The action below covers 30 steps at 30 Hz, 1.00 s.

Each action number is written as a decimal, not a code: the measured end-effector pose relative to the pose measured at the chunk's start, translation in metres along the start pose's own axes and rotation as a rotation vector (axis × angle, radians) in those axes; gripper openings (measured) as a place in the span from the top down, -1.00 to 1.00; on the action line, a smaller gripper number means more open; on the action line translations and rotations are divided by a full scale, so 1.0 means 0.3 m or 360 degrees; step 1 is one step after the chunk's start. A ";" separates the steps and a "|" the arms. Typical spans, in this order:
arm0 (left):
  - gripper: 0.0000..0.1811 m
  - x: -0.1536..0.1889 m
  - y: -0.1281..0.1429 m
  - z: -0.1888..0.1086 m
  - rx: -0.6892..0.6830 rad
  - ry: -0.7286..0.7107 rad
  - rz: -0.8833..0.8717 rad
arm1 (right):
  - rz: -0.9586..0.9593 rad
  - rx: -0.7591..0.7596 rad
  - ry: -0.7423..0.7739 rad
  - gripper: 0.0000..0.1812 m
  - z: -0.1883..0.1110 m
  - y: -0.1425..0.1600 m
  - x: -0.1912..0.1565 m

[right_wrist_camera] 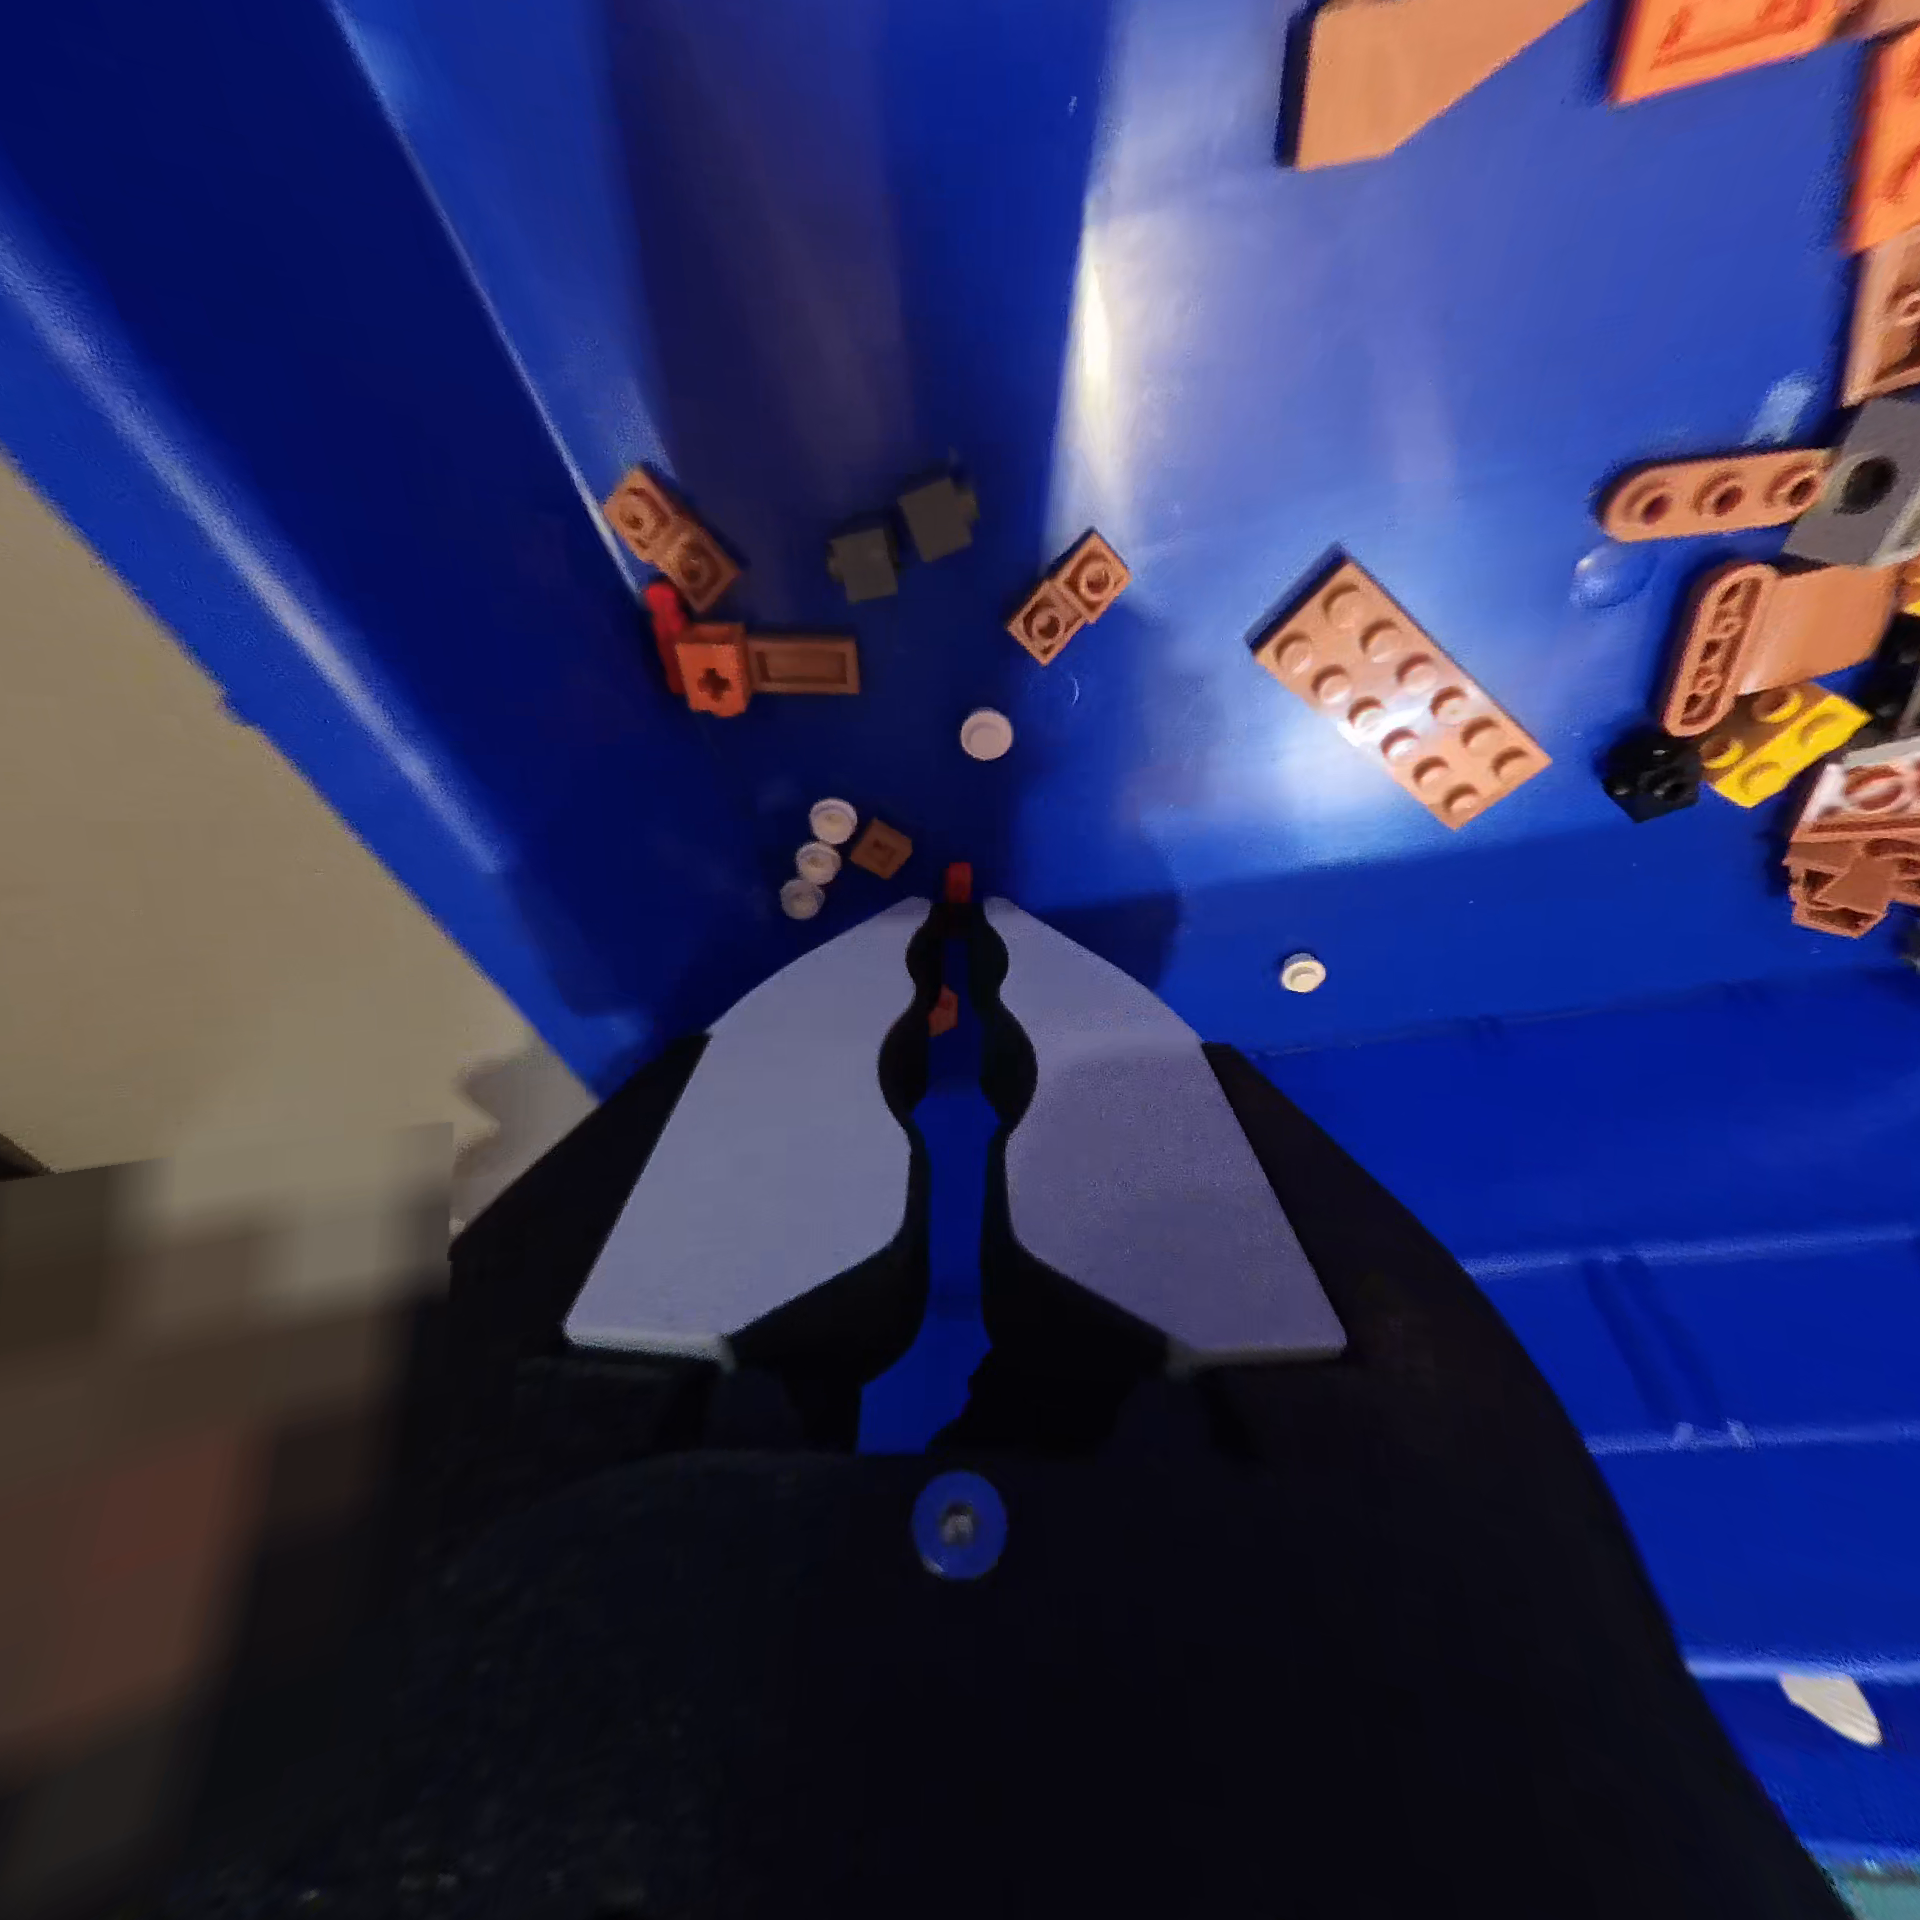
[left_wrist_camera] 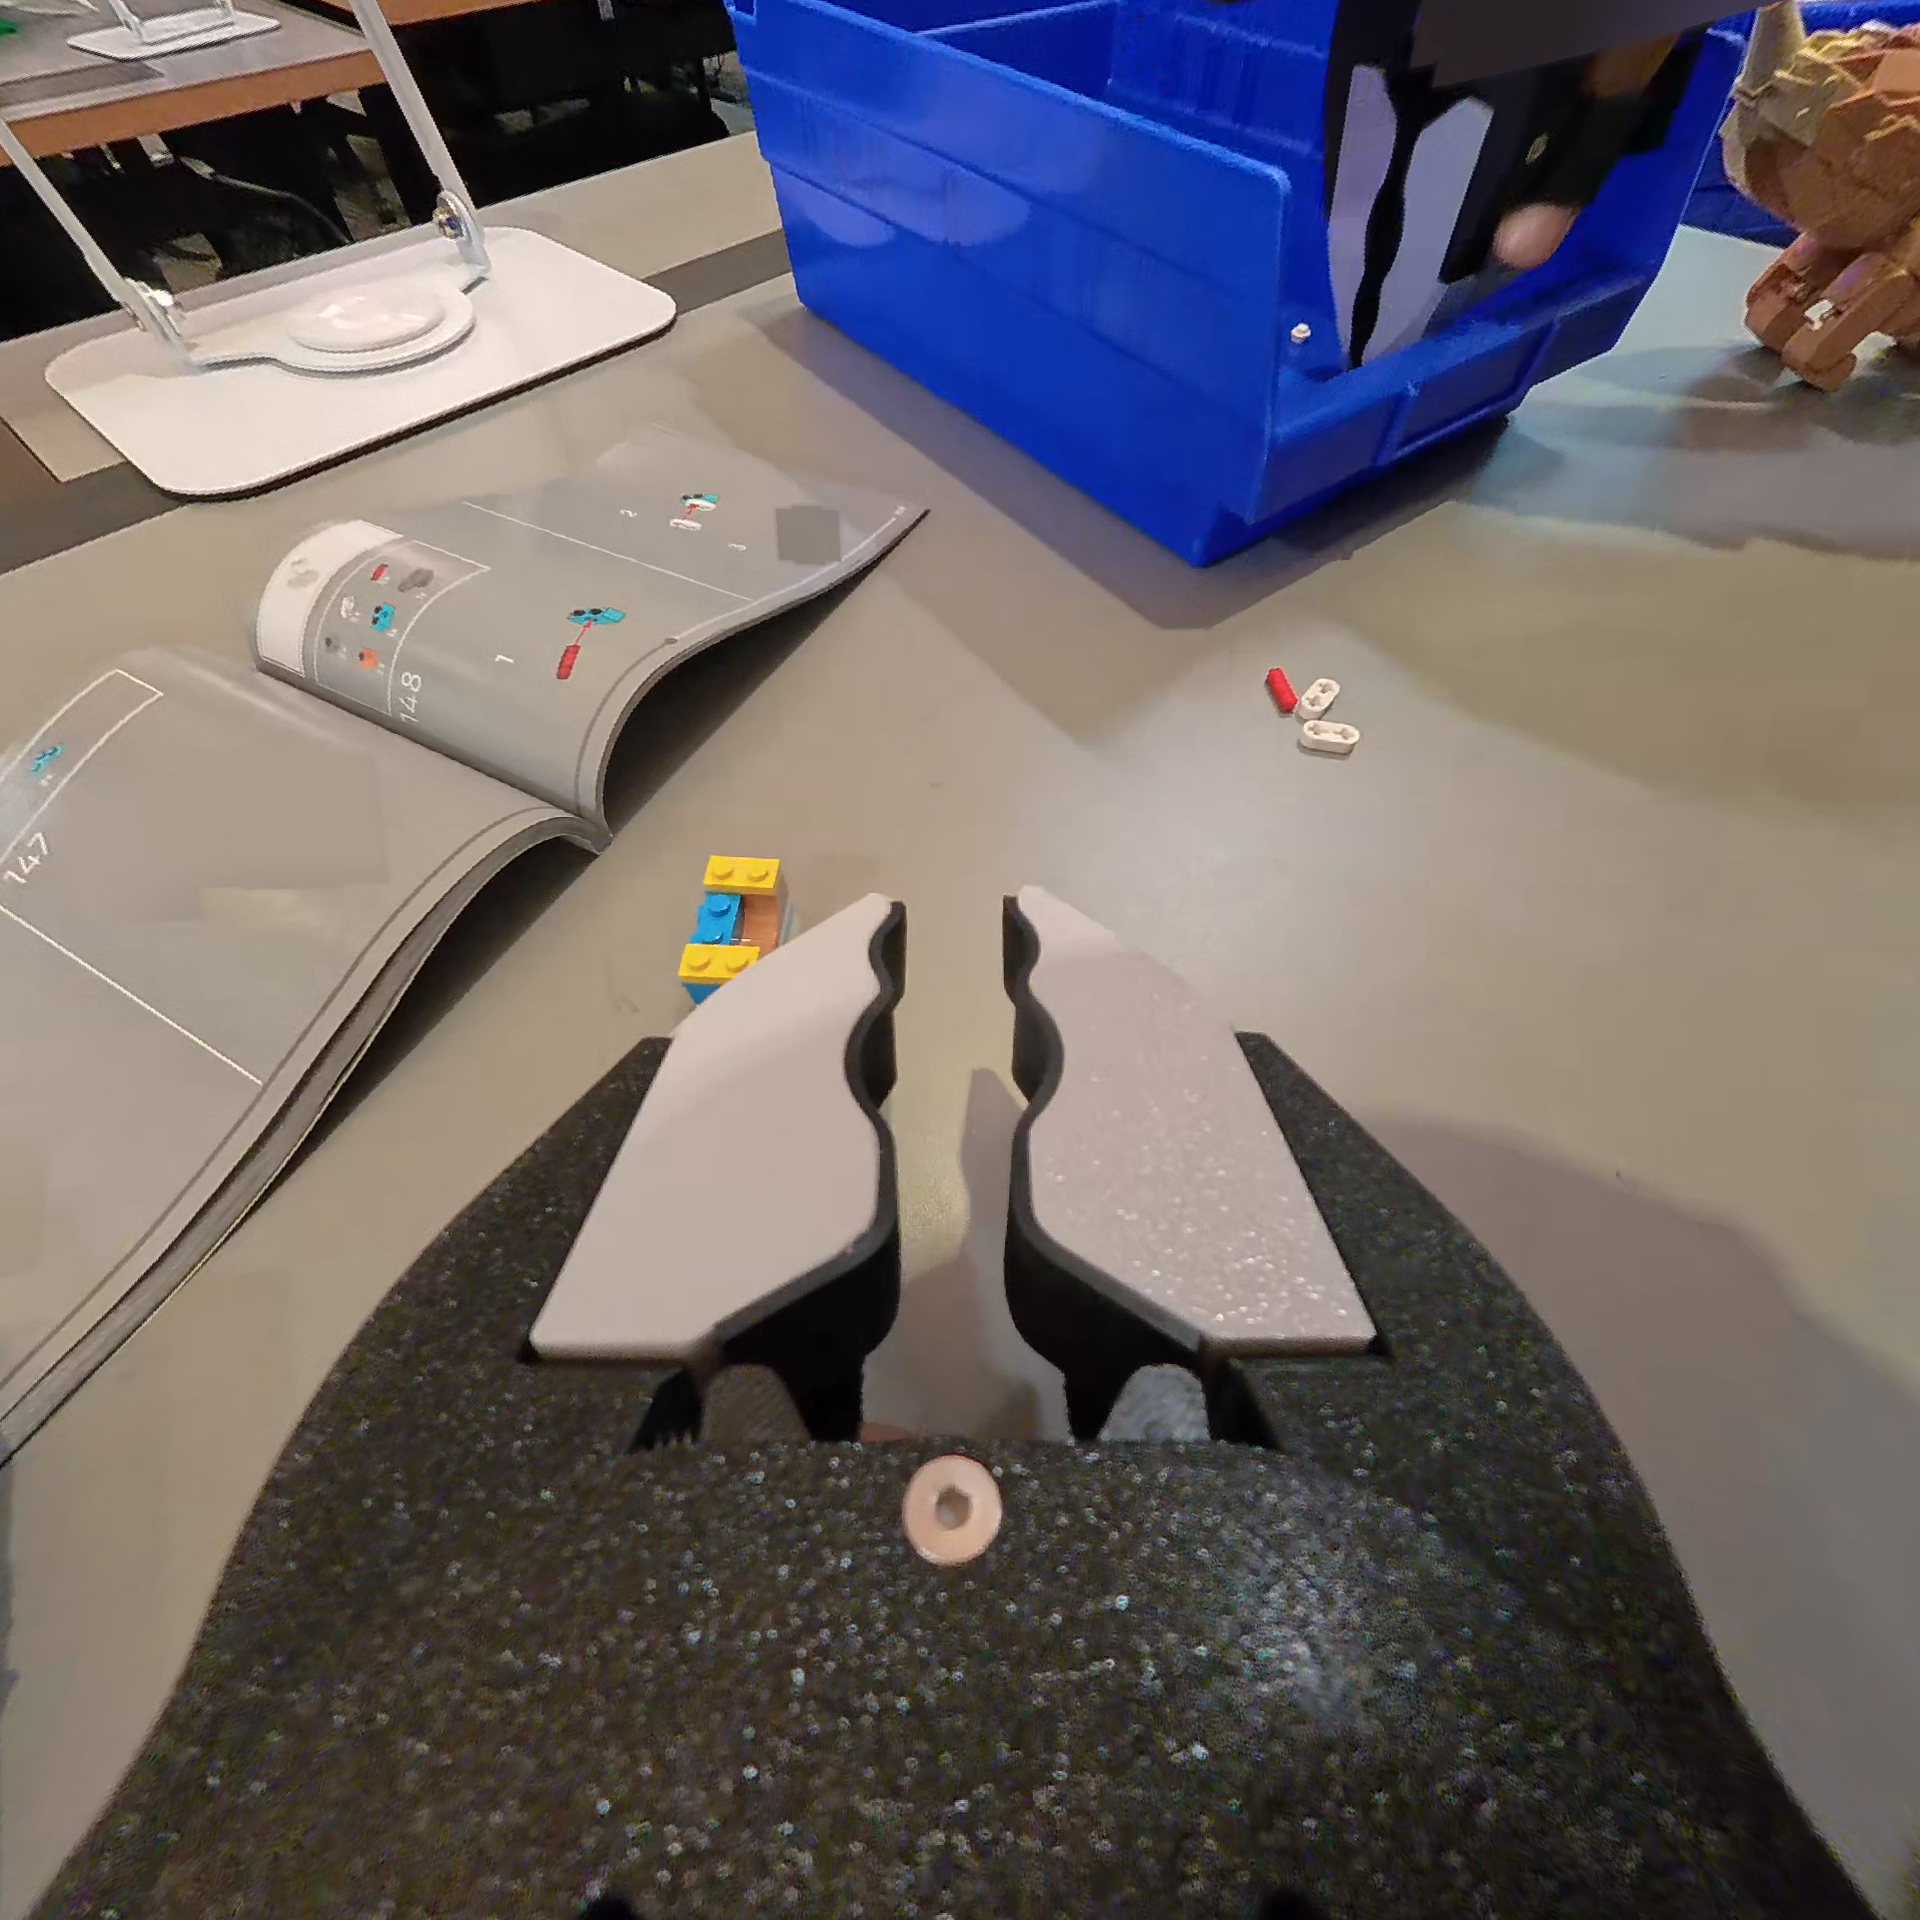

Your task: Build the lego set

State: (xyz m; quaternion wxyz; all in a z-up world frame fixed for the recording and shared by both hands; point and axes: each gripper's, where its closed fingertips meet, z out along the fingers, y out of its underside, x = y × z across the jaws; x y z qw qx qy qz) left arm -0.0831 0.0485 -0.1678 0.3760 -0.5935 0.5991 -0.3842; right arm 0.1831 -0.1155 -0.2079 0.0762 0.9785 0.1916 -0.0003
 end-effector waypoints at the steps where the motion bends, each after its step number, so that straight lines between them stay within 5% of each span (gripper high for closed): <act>1: 0.81 0.000 -0.001 0.000 0.0002 0.0000 -0.0001 | 0.0000 0.0075 0.0009 0.95 -0.028 -0.012 -0.006; 8: 0.81 0.001 0.002 0.003 -0.0013 -0.0005 0.0010 | -0.0151 0.0758 -0.0080 0.96 -0.272 -0.166 -0.287; 13: 0.82 0.009 0.007 0.002 -0.0024 -0.0018 0.0053 | -0.0296 0.0843 -0.0110 0.95 -0.148 -0.303 -0.462; 20: 0.82 0.002 0.007 -0.017 0.0004 -0.0036 0.0040 | -0.0312 0.0747 -0.0079 0.95 -0.019 -0.344 -0.494; 30: 0.83 0.002 0.010 -0.017 -0.0009 -0.0026 0.0023 | -0.0238 0.0823 -0.0172 0.82 -0.074 -0.285 -0.480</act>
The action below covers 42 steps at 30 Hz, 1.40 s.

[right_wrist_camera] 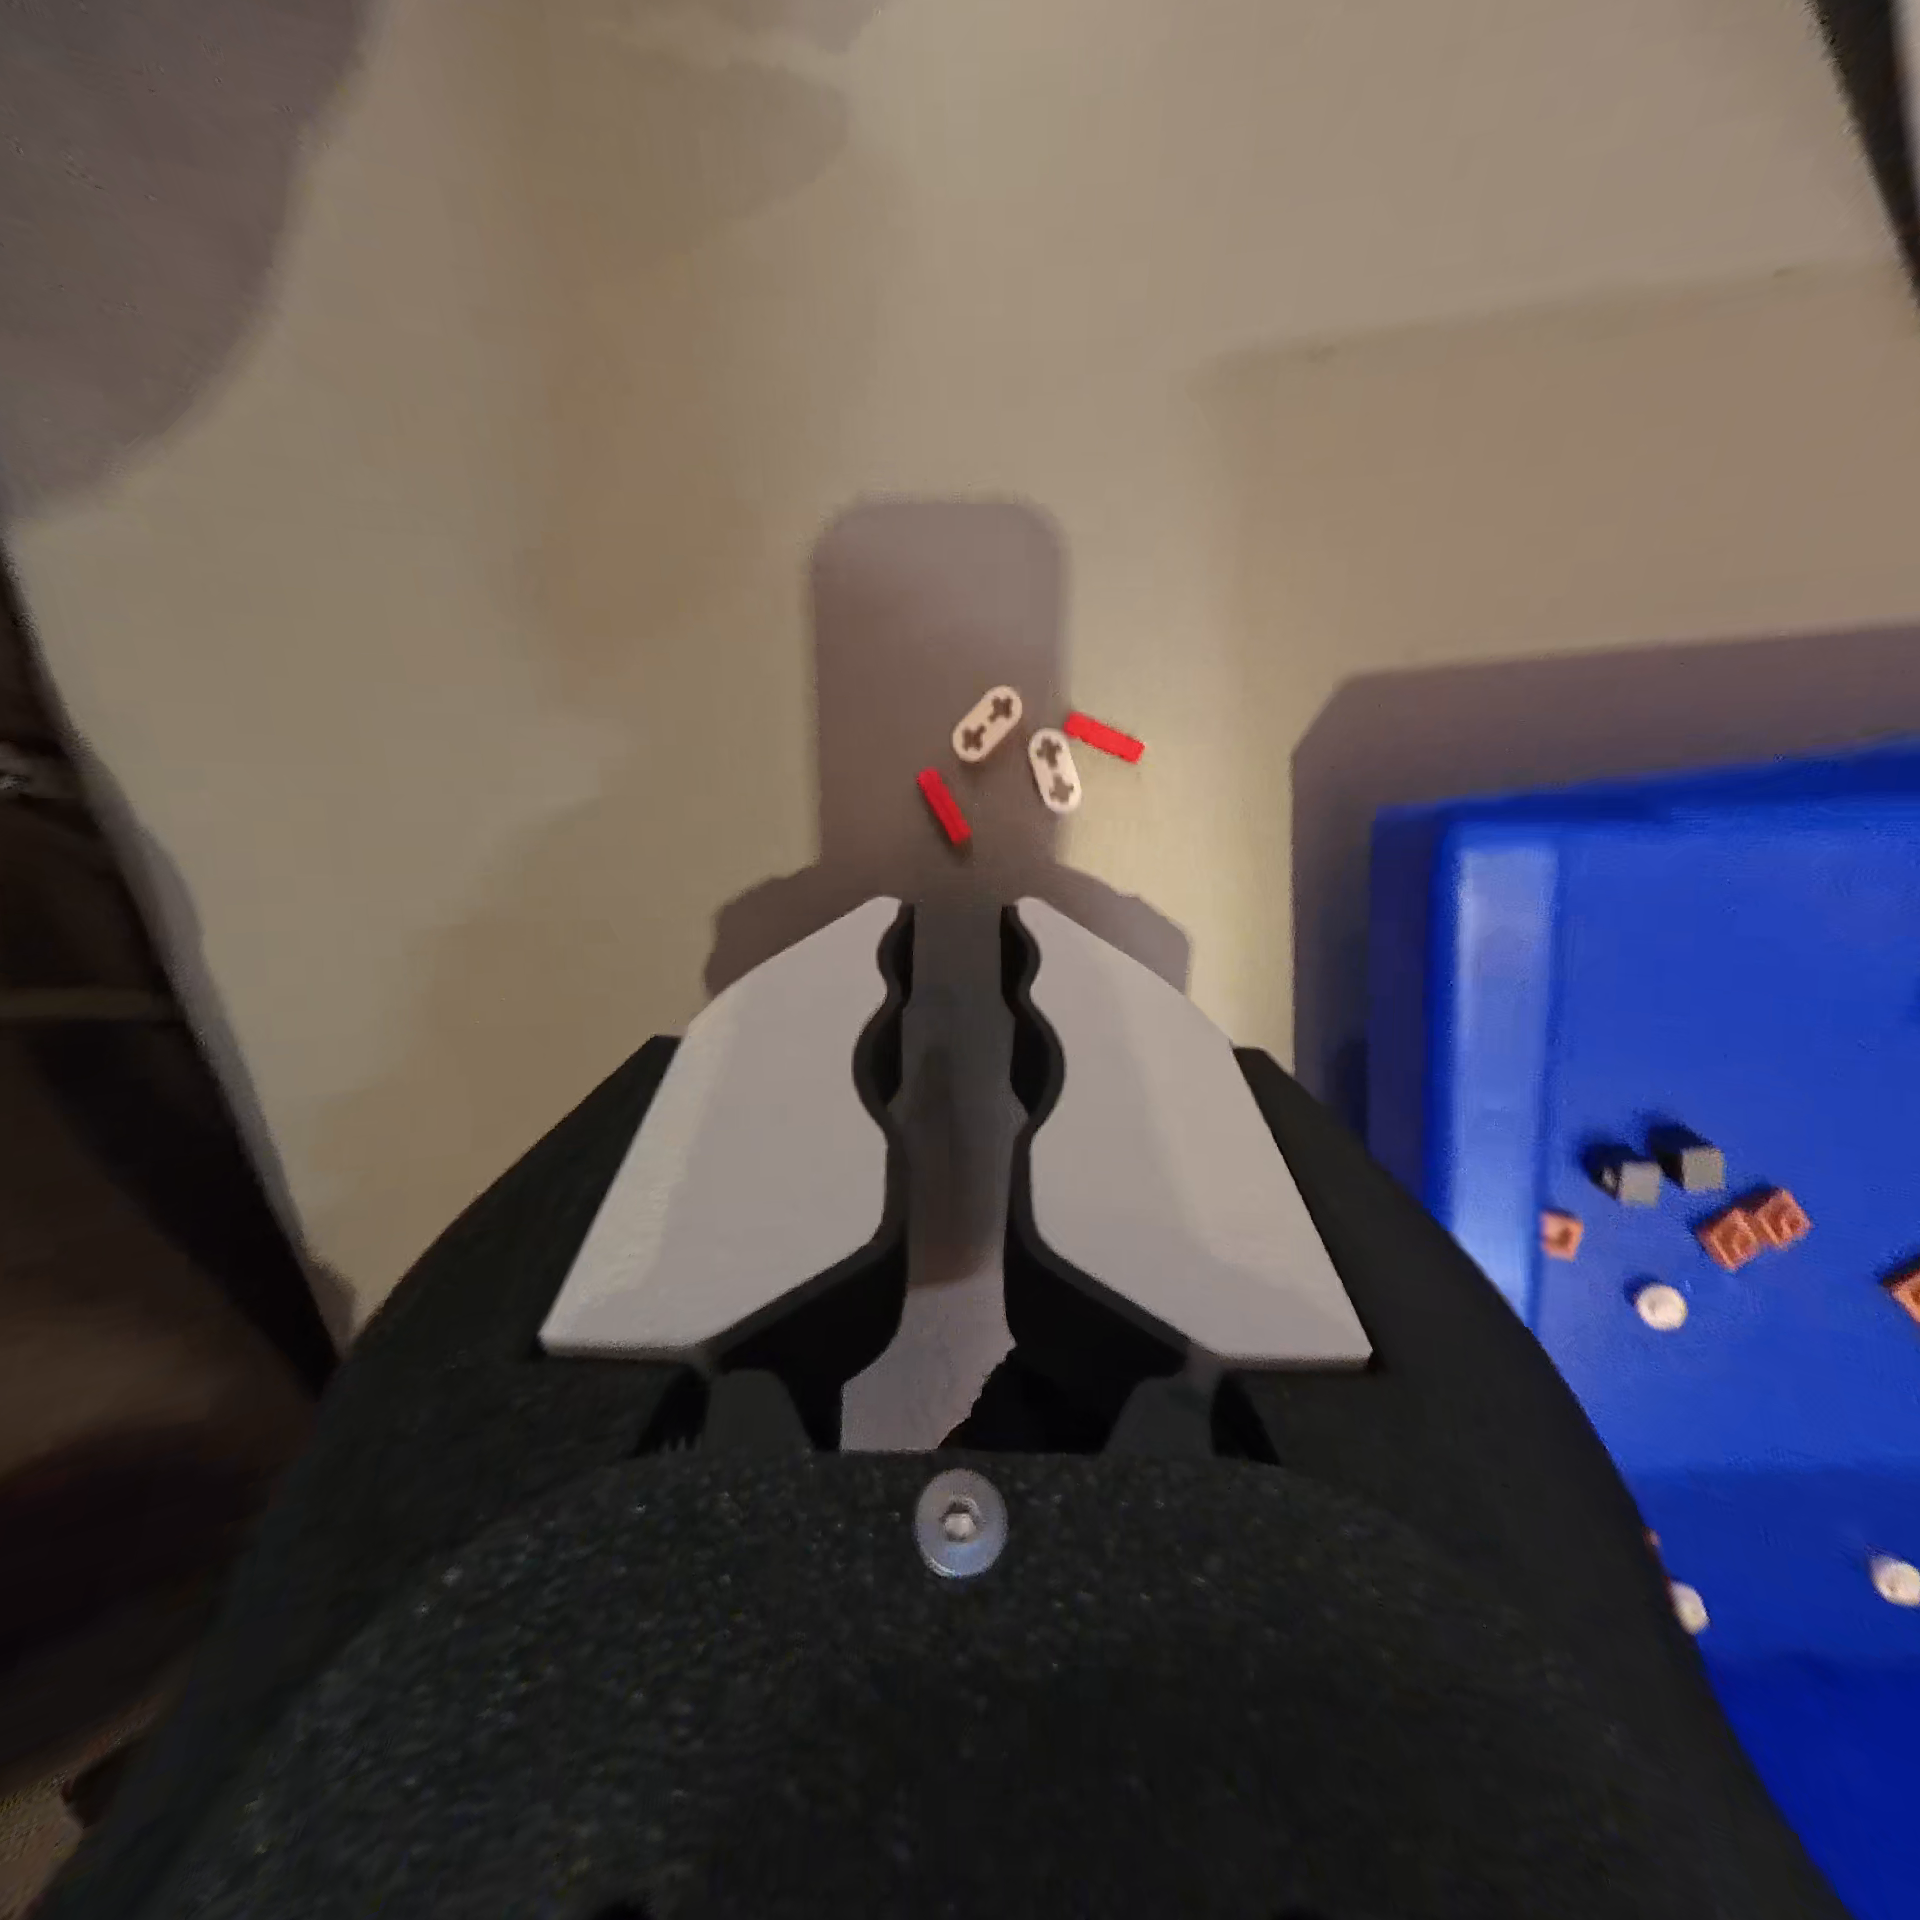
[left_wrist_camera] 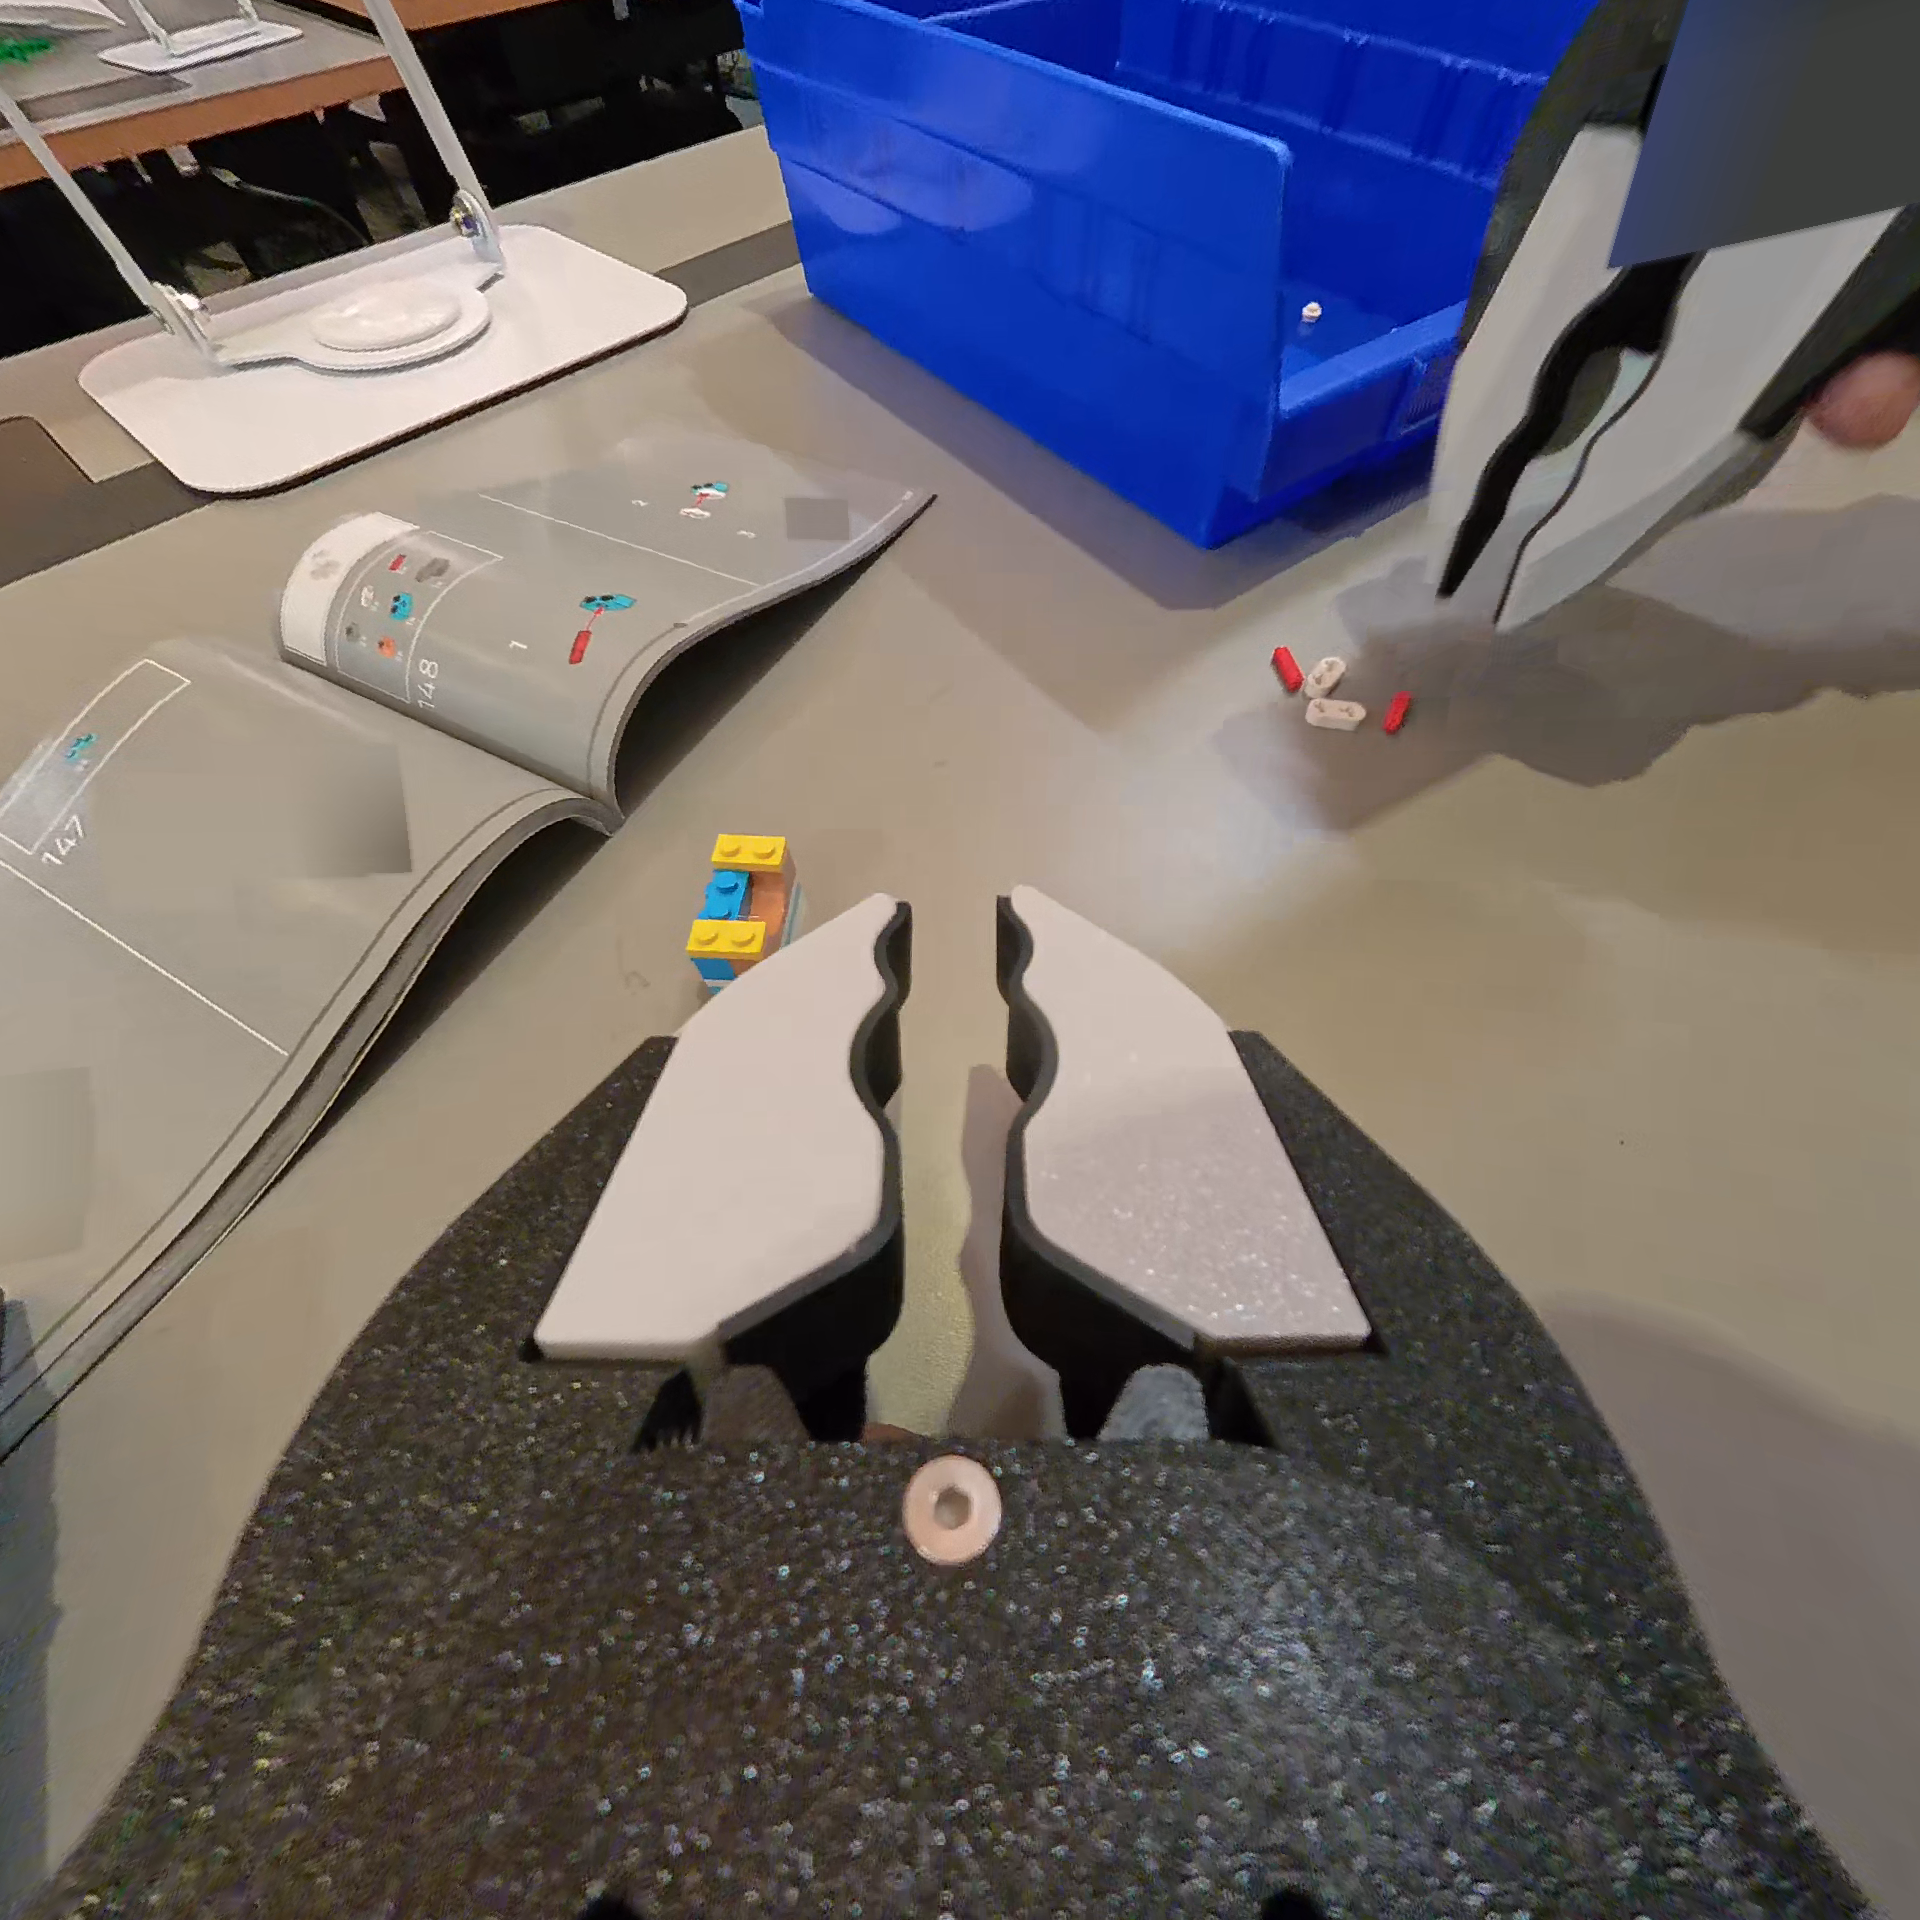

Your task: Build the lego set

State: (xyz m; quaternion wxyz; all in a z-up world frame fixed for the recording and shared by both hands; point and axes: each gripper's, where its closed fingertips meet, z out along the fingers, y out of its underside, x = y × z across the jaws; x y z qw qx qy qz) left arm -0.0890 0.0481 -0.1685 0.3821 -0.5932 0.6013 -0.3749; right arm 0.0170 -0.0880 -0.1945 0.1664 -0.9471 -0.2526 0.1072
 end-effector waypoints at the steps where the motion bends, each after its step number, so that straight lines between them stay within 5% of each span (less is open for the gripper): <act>1: 0.83 -0.002 0.000 0.000 0.0000 0.0003 -0.0016 | 0.0014 0.0023 -0.0013 0.82 -0.039 0.004 0.008; 6: 0.84 -0.019 -0.007 0.004 0.0012 0.0032 -0.0082 | -0.0006 0.0010 0.0113 0.82 -0.250 0.078 0.172; 10: 0.84 -0.036 -0.017 0.022 0.0019 0.0025 -0.0053 | -0.0237 -0.0114 0.0082 0.80 -0.299 0.146 0.296; 17: 0.84 -0.061 -0.033 0.051 0.0040 -0.0054 0.0171 | -0.0768 -0.0239 -0.0257 0.73 -0.212 0.172 0.359; 30: 0.84 -0.109 -0.046 0.061 0.0078 -0.0232 0.0356 | -0.1070 -0.0115 -0.0727 0.78 -0.152 0.164 0.321; 42: 0.84 -0.107 -0.042 0.064 0.0062 -0.0237 0.0378 | -0.1224 -0.0176 -0.0692 0.81 -0.054 0.154 0.331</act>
